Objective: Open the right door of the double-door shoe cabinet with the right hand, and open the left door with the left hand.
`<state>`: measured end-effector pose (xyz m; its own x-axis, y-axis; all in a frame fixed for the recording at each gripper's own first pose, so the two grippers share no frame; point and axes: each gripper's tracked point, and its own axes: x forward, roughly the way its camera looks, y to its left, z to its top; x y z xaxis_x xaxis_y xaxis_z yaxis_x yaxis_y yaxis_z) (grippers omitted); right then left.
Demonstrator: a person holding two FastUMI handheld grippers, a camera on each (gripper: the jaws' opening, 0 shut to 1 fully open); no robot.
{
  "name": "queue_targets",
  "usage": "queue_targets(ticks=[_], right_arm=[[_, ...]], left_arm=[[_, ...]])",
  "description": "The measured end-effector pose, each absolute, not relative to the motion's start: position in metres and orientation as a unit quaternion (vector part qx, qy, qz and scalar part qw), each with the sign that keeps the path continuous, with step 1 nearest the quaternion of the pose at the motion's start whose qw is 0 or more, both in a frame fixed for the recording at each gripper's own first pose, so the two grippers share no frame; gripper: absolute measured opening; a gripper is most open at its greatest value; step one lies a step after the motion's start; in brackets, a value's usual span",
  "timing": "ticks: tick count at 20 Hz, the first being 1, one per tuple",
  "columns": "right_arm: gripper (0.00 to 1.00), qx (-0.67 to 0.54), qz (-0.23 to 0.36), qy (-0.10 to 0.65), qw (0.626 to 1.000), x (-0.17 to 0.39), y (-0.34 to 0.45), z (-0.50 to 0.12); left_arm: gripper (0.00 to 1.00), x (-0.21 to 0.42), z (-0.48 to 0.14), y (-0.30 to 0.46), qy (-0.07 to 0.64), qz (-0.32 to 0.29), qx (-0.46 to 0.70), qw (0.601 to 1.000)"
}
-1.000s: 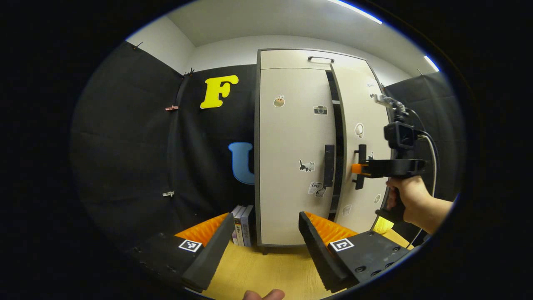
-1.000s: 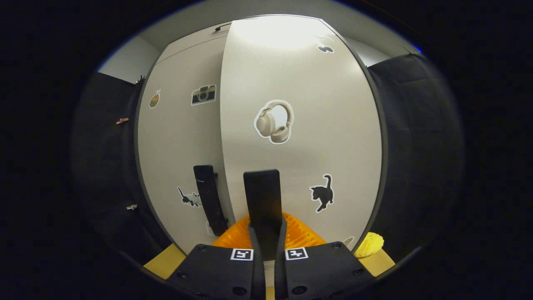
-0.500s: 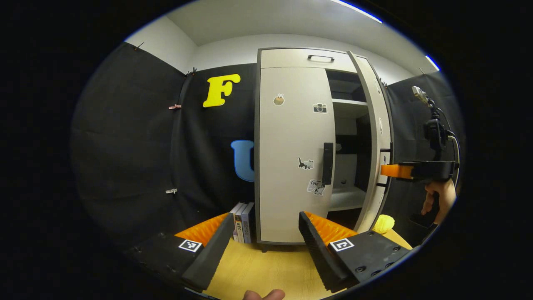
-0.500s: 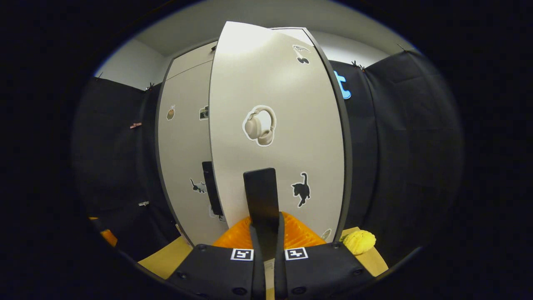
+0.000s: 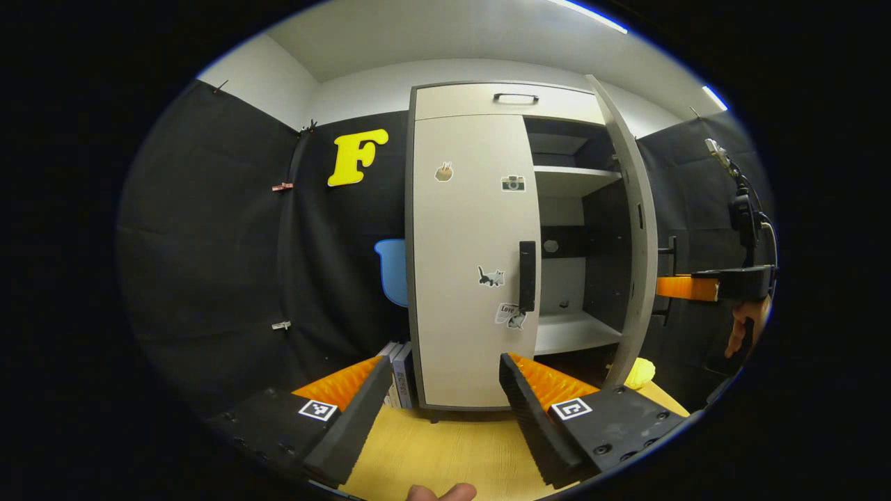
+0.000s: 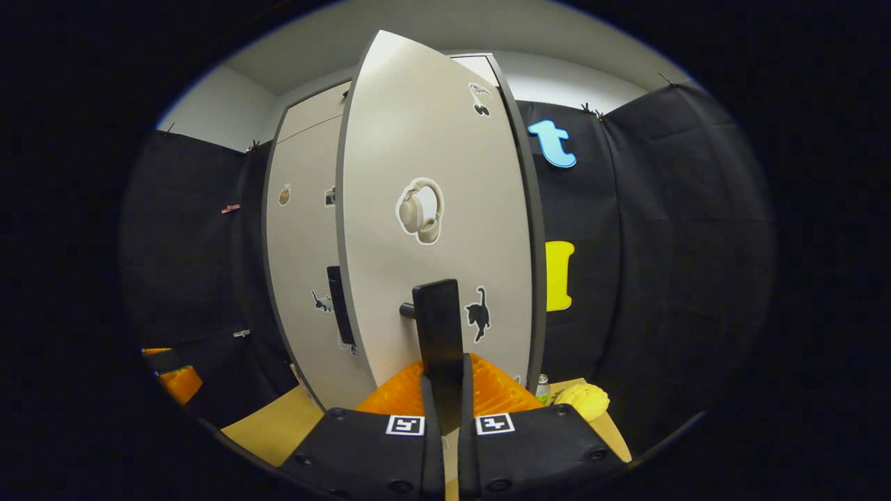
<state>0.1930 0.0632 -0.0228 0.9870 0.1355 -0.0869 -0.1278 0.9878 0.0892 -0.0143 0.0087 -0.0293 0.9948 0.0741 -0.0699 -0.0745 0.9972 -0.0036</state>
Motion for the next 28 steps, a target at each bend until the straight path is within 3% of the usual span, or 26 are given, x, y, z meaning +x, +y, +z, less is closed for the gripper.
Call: queue_targets(ticks=[11,12,15,23,28], right_arm=[[0.1,0.028,0.003,0.047,0.998,0.189,0.006,-0.021],[0.06,0.027,-0.003,0.044,0.999,0.189,-0.001,-0.019],[0.05,0.07,0.021,0.053,0.996,0.187,0.017,-0.021],[0.09,0.056,0.013,0.055,0.997,0.175,0.008,-0.021],[0.22,0.053,0.031,0.052,0.997,0.163,0.013,-0.019]], left_arm=[[0.96,-0.001,-0.023,-0.037,0.033,0.01,0.004,0.999],[0.96,0.001,-0.022,-0.039,0.034,0.008,0.006,0.999],[0.96,0.006,-0.021,-0.046,0.033,0.004,0.009,0.999],[0.94,0.026,-0.012,-0.069,0.033,-0.019,0.02,0.999],[0.95,0.061,-0.009,-0.083,0.043,-0.034,0.01,0.998]])
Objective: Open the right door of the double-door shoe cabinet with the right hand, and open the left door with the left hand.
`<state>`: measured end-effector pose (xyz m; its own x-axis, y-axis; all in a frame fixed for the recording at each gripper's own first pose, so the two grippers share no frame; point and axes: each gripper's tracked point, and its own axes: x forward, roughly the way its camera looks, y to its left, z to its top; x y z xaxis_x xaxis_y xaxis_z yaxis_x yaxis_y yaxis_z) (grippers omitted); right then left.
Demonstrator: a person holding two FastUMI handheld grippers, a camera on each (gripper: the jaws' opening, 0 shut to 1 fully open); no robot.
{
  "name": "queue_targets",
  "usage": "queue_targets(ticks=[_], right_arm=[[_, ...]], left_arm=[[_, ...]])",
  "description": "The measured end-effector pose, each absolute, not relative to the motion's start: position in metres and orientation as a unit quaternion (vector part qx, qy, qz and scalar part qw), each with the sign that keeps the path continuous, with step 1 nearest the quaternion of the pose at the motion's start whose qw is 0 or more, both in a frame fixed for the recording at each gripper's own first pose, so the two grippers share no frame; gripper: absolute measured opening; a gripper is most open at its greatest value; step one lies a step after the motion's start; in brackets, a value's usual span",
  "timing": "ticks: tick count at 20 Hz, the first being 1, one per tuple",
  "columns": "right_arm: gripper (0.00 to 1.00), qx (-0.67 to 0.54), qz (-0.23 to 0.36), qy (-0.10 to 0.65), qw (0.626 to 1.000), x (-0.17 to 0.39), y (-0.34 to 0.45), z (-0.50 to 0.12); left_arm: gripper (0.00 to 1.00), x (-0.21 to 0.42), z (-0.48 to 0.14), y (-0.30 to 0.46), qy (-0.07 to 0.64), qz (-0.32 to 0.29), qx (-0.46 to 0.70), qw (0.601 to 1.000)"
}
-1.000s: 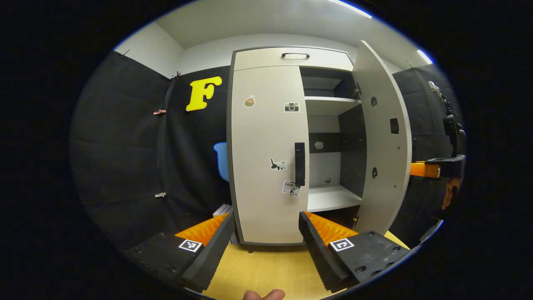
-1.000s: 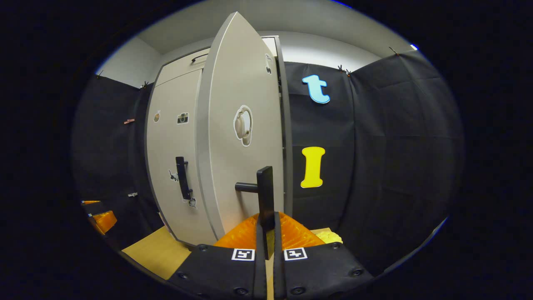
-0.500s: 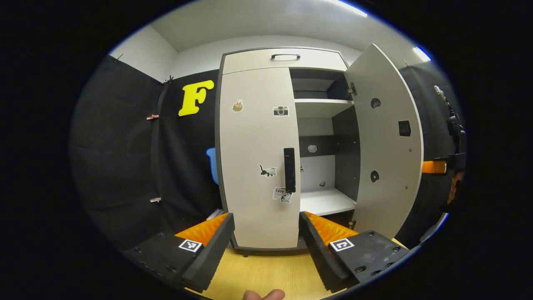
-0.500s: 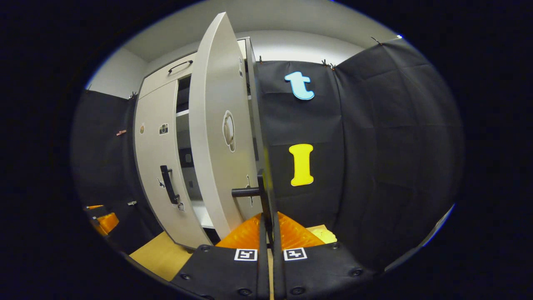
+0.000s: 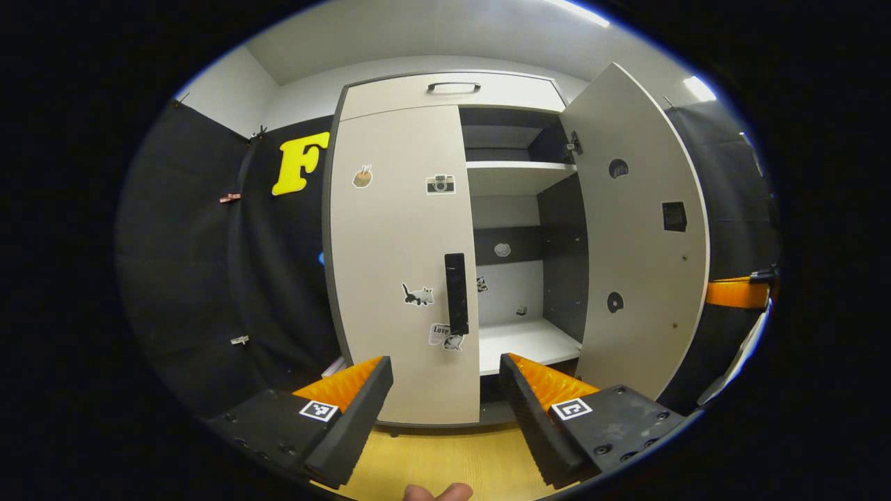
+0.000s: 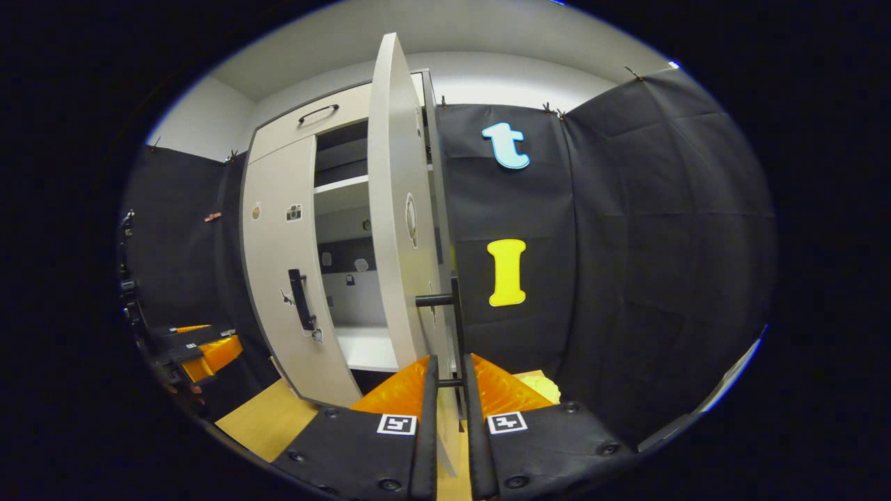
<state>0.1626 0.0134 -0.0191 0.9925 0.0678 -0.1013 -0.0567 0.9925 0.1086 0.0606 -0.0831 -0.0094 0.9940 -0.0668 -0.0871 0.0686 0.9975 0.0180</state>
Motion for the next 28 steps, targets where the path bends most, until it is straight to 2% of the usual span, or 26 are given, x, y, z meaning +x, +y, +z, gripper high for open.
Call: queue_targets(ticks=[1,2,3,4,6,14,16,17,19,21,22,23,24,25,26,28], right_arm=[[0.23,0.052,0.033,0.048,0.997,0.16,0.013,-0.016],[0.3,0.053,0.034,0.041,0.997,0.16,0.014,-0.014],[0.32,0.053,0.032,0.036,0.997,0.161,0.014,-0.013],[0.65,0.055,0.038,0.036,0.997,0.16,0.017,-0.013],[0.99,0.056,0.039,0.039,0.997,0.155,0.018,-0.013],[0.98,0.061,0.035,0.029,0.997,0.152,0.018,-0.013],[0.98,0.052,0.037,0.031,0.997,0.151,0.016,-0.013],[0.98,0.048,0.037,0.031,0.998,0.152,0.015,-0.014],[0.98,0.042,0.035,0.028,0.998,0.152,0.012,-0.012],[0.98,0.036,0.03,0.025,0.999,0.152,0.007,-0.011],[0.98,0.035,0.027,0.024,0.999,0.153,0.006,-0.011],[0.98,0.034,0.026,0.022,0.999,0.153,0.004,-0.01],[0.98,0.033,0.022,0.02,0.999,0.154,0.003,-0.009],[0.98,0.034,0.02,0.02,0.999,0.154,0.001,-0.01],[0.98,0.034,0.017,0.02,0.999,0.155,0.0,-0.009],[0.98,0.036,0.015,0.022,0.999,0.155,-0.001,-0.01]], left_arm=[[0.95,0.07,-0.008,-0.084,0.043,-0.033,0.009,0.998],[0.95,0.08,-0.003,-0.085,0.039,-0.033,0.008,0.999],[0.95,0.092,0.0,-0.087,0.032,-0.035,0.006,0.999],[0.94,0.104,0.004,-0.09,0.027,-0.038,0.007,0.999],[0.94,0.128,0.008,-0.094,0.019,-0.043,0.01,0.999],[0.95,0.211,0.004,-0.1,0.015,-0.035,-0.006,0.999],[0.92,0.226,0.007,-0.101,0.009,-0.03,0.011,0.999],[0.87,0.234,0.007,-0.1,0.009,-0.023,0.026,0.999],[0.69,0.249,0.002,-0.102,0.017,-0.022,0.045,0.999],[0.58,0.258,-0.003,-0.106,0.022,-0.028,0.052,0.998],[0.6,0.262,-0.005,-0.105,0.024,-0.025,0.056,0.998],[0.53,0.265,-0.007,-0.103,0.025,-0.02,0.058,0.998],[0.51,0.269,-0.008,-0.1,0.026,-0.013,0.057,0.998],[0.42,0.272,-0.012,-0.101,0.028,-0.016,0.049,0.998],[0.44,0.27,-0.01,-0.103,0.025,-0.02,0.04,0.999],[0.39,0.271,-0.013,-0.103,0.028,-0.02,0.035,0.999]])
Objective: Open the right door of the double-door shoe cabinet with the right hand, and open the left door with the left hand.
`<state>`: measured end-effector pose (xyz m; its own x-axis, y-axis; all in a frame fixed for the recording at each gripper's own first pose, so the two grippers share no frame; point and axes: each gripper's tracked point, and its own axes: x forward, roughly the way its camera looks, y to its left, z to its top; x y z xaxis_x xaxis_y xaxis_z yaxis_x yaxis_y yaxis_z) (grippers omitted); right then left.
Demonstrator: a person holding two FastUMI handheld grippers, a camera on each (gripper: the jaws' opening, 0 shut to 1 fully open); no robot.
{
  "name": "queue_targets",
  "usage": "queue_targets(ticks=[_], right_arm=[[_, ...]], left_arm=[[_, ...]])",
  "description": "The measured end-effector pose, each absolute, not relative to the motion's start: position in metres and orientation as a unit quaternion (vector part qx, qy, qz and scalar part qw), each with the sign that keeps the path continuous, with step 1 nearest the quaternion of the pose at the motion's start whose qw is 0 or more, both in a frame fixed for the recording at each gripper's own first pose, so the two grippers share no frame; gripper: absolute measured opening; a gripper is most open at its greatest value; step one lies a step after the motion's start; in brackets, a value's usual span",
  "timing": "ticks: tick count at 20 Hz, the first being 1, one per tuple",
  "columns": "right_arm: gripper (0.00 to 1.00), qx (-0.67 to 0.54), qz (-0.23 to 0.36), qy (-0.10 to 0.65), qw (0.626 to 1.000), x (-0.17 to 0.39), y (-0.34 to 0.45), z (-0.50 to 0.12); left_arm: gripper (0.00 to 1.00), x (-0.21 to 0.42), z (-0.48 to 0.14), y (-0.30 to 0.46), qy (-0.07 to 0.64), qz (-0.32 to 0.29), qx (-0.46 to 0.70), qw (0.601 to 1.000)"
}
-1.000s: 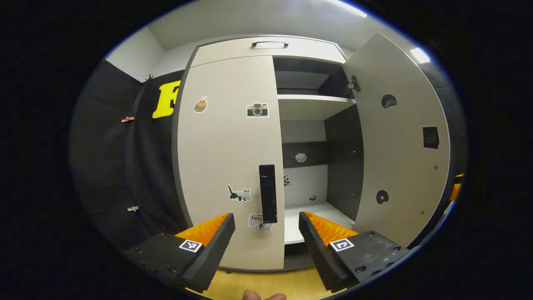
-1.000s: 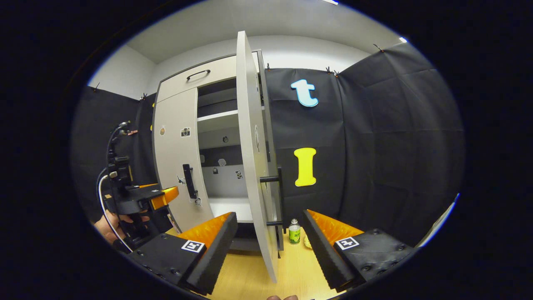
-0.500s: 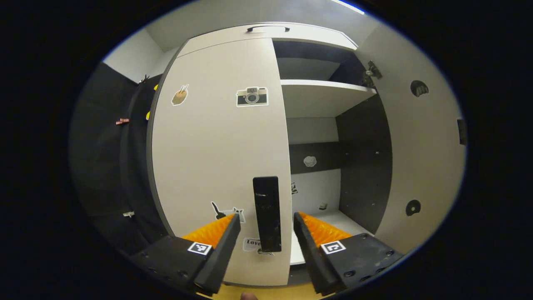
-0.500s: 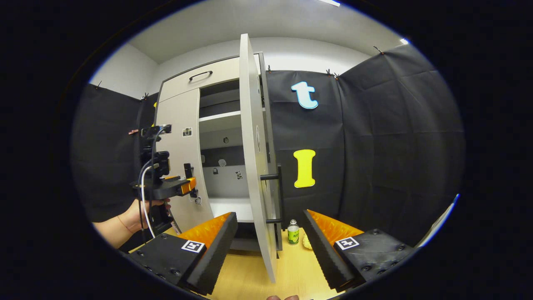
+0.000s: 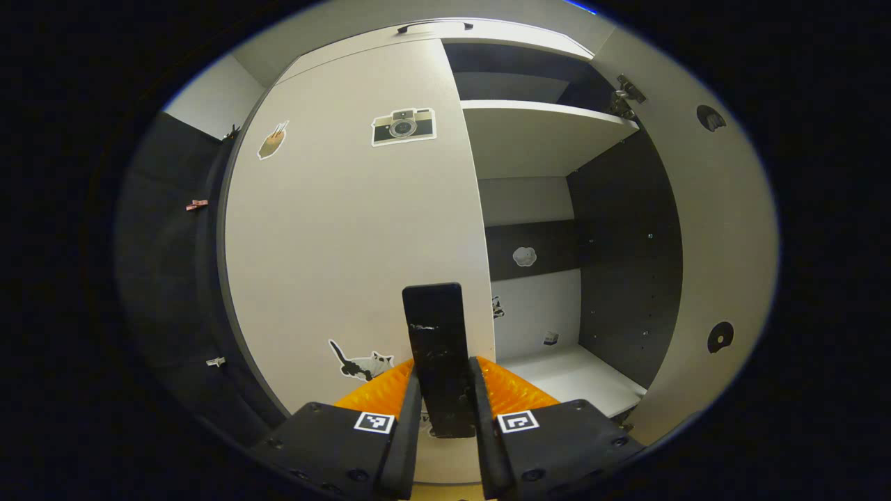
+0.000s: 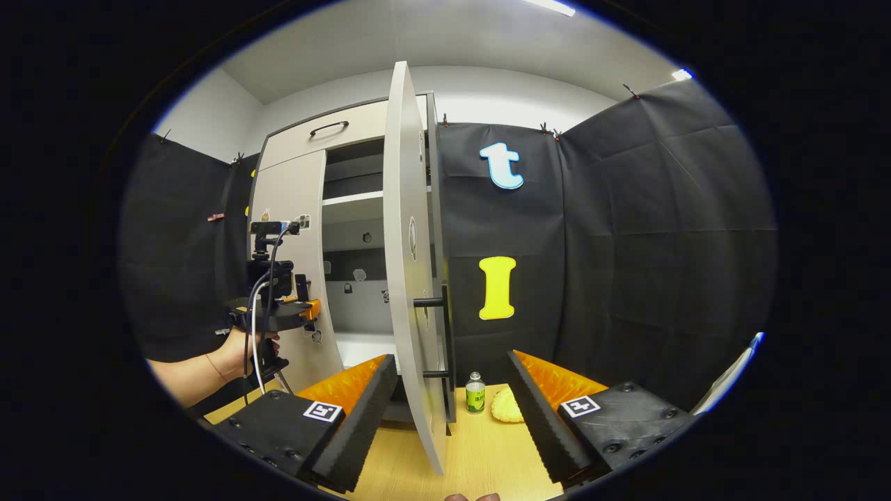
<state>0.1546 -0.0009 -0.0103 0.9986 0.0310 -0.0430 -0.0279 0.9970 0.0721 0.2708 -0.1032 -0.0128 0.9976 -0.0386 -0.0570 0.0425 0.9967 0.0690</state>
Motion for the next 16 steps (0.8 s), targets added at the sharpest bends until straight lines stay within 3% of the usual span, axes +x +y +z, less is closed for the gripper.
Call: queue_targets(ticks=[4,8,16], right_arm=[[0.98,0.041,0.014,0.017,0.999,0.154,0.0,-0.008],[0.98,0.041,0.015,0.015,0.999,0.153,0.001,-0.006],[0.98,0.044,0.028,0.008,0.999,0.153,0.013,-0.003]], left_arm=[[0.36,0.271,-0.021,-0.104,0.046,-0.011,0.025,0.999],[0.21,0.266,-0.021,-0.102,0.06,-0.018,0.013,0.998],[0.18,0.25,-0.023,-0.086,0.069,-0.056,-0.005,0.996]])
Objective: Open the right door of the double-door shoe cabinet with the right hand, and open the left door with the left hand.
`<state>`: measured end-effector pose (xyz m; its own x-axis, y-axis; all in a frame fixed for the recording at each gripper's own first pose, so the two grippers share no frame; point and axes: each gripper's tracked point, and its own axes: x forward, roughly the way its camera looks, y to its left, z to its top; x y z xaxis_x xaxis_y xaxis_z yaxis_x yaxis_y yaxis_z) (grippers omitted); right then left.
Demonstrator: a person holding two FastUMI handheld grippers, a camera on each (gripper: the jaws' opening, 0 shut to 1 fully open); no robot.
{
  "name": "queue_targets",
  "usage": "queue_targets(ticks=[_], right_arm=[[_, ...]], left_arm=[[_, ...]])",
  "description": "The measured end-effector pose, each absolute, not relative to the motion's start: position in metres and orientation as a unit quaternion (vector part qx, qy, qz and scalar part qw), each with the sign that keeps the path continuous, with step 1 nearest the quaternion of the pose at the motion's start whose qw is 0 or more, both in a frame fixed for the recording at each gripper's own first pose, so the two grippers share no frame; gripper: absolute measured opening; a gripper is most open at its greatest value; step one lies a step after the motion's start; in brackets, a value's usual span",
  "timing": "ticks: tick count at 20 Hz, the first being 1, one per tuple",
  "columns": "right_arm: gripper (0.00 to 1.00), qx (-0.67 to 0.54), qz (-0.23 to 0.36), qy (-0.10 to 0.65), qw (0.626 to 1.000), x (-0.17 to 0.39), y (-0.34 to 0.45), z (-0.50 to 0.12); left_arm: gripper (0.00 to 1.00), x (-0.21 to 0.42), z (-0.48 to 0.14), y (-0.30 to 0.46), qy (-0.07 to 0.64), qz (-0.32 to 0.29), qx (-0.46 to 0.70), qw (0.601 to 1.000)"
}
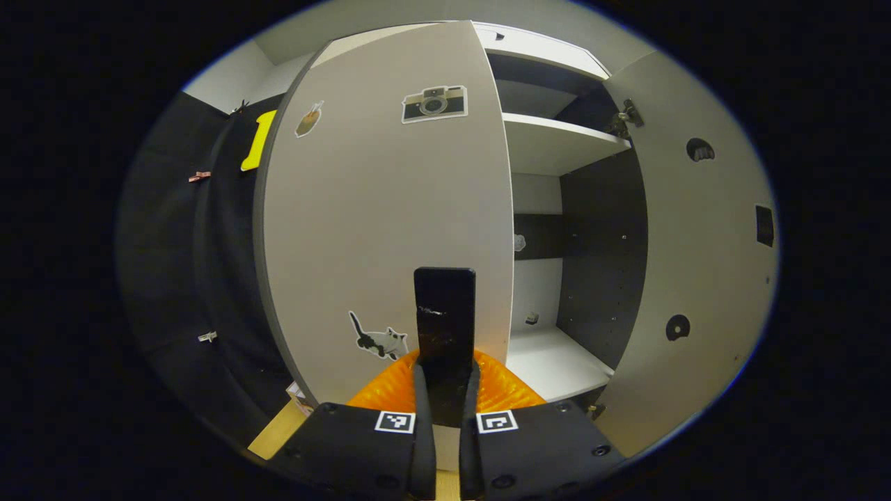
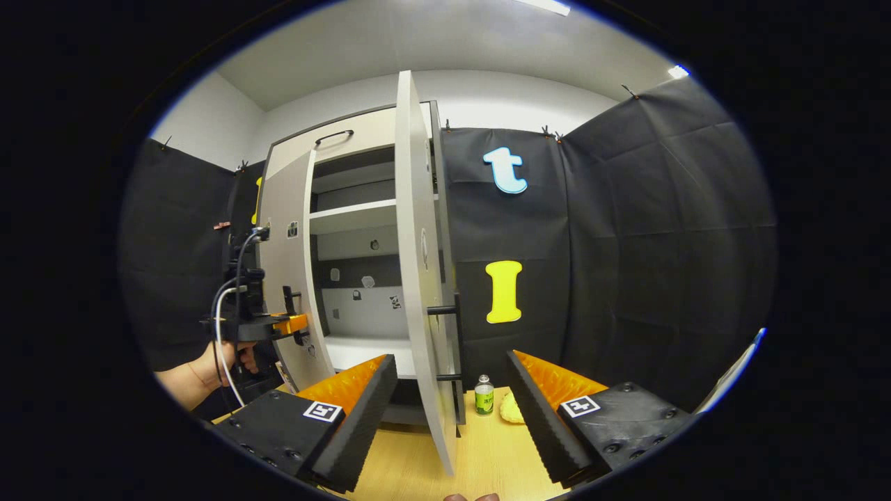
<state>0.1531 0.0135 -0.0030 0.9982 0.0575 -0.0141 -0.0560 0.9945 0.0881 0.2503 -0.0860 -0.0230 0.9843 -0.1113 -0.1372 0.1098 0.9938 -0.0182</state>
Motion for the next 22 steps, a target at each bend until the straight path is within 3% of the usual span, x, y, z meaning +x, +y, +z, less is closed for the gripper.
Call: queue_targets(ticks=[22], right_arm=[[0.98,0.036,0.077,0.0,0.996,0.13,0.059,-0.001]], left_arm=[[0.14,0.203,-0.026,-0.025,0.061,-0.061,-0.03,0.996]])
